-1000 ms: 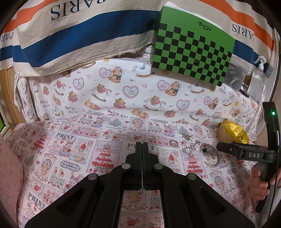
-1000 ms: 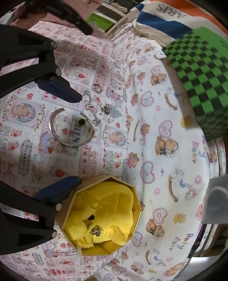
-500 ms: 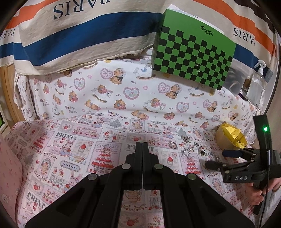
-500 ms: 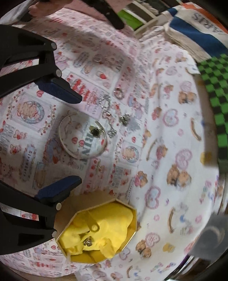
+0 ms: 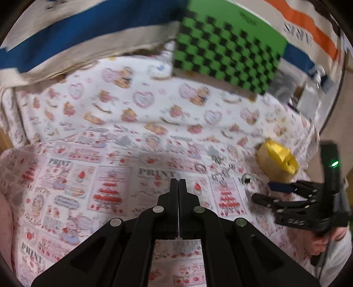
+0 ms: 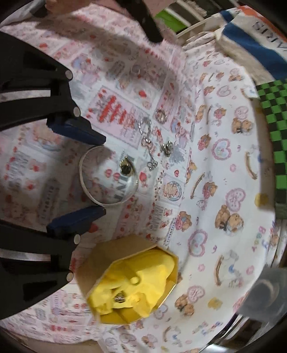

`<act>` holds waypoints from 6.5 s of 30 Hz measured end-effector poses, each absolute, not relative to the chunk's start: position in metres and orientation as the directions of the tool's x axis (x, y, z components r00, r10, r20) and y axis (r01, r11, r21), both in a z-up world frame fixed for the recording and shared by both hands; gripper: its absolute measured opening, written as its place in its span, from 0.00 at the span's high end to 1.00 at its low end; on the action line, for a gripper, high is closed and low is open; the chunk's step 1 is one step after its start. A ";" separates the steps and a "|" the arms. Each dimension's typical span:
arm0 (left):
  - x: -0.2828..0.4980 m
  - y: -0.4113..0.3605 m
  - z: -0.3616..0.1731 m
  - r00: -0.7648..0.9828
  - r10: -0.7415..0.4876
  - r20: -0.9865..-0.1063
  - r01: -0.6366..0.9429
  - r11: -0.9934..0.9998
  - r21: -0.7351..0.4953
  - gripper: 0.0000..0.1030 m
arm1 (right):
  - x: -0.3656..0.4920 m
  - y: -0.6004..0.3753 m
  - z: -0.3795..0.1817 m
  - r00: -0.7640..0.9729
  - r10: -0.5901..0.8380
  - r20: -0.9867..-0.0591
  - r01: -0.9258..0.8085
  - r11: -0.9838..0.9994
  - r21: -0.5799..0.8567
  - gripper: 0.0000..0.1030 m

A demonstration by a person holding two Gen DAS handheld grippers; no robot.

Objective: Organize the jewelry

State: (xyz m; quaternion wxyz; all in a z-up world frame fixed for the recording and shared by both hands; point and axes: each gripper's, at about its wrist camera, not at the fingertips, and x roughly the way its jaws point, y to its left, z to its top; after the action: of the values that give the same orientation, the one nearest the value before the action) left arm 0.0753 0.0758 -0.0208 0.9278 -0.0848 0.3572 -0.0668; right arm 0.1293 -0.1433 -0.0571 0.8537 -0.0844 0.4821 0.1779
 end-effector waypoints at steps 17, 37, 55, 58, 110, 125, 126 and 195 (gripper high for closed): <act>0.100 0.062 -0.054 0.636 -0.174 -0.752 0.044 0.981 -0.190 0.86 | 0.116 -0.180 -0.032 0.505 0.357 -0.786 -0.349 0.917 0.193 0.48; 0.116 0.031 -0.045 0.576 -0.019 -0.817 0.033 0.999 0.001 0.97 | 0.108 -0.198 -0.023 0.502 0.404 -0.765 -0.330 0.907 0.262 0.65; 0.080 0.025 0.002 0.660 -0.070 -0.748 0.054 0.997 -0.046 0.97 | 0.118 -0.185 -0.071 0.486 0.166 -0.858 -0.229 0.972 0.059 0.96; 0.079 0.023 0.006 0.664 -0.066 -0.745 0.056 0.998 -0.038 0.97 | 0.116 -0.189 -0.069 0.500 0.183 -0.847 -0.230 0.970 0.075 0.96; 0.146 -0.117 0.053 0.709 -0.285 -0.645 0.270 0.955 -0.126 0.80 | 0.154 -0.328 -0.012 0.739 0.490 -0.462 -0.122 0.773 0.623 0.94; 0.134 -0.069 0.034 0.708 -0.256 -0.658 0.220 0.965 -0.140 0.80 | 0.166 -0.278 -0.035 0.685 0.411 -0.601 -0.160 0.891 0.426 0.94; 0.133 -0.066 0.032 0.707 -0.257 -0.659 0.216 0.966 -0.145 0.80 | 0.167 -0.272 -0.037 0.684 0.389 -0.617 -0.159 0.905 0.394 0.94; 0.122 -0.007 0.011 0.720 -0.286 -0.632 0.151 0.954 -0.260 0.74 | 0.167 -0.280 -0.041 0.543 0.293 -0.787 -0.052 0.947 0.316 0.96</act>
State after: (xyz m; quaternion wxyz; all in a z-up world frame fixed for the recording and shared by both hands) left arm 0.1224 -0.0067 0.0113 0.9224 -0.0952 0.3550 -0.1183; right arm 0.1671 -0.2795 -0.0413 0.8690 0.1286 0.4674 0.0993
